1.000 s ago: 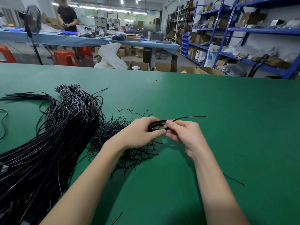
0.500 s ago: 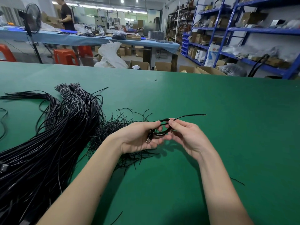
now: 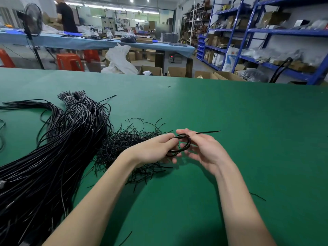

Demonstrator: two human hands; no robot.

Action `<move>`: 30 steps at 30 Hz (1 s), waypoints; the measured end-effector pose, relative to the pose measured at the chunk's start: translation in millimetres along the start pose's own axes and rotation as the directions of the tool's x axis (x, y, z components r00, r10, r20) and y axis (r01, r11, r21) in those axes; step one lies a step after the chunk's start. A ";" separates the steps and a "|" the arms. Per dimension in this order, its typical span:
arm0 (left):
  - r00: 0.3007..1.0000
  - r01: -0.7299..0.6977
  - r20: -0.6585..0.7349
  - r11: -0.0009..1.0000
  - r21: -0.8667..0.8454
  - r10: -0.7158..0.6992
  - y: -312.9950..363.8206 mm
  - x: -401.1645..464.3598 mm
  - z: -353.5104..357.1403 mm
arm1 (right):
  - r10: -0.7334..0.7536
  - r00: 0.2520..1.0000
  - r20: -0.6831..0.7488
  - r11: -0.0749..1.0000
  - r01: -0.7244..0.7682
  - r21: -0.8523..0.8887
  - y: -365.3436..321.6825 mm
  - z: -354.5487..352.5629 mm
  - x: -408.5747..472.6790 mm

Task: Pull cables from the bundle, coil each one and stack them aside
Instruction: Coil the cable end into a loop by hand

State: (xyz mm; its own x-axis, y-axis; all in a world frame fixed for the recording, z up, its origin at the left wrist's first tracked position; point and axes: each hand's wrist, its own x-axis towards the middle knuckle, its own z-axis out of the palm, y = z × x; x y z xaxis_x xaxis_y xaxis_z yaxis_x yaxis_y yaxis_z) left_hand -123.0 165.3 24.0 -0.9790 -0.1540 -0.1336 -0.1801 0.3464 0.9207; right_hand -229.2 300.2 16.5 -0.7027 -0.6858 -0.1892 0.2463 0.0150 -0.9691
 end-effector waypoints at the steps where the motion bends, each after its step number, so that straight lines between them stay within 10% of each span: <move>1: 1.000 -0.014 -0.002 0.999 0.040 0.014 1.1 -0.1 0.7 | 0.014 0.999 0.030 1.000 -0.014 0.005 -0.2 -1.0 0.0; 18: 0.987 -0.067 -0.118 0.953 0.296 0.106 -2.1 3.7 -0.8 | -0.053 0.998 0.039 0.997 0.055 -0.062 2.6 3.6 1.2; 30: 0.998 -0.062 -0.011 0.991 0.116 0.064 1.7 -1.0 -5.4 | -0.034 0.993 0.115 0.981 0.011 0.192 7.1 -5.0 1.8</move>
State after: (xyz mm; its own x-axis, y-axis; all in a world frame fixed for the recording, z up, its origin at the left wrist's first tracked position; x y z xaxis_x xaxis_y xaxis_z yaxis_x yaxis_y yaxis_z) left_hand -121.8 161.0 27.7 -0.9874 -0.1414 -0.0707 -0.1289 0.4603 0.8784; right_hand -232.1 302.7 8.5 -0.6291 -0.7652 -0.1366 0.3620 -0.1329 -0.9226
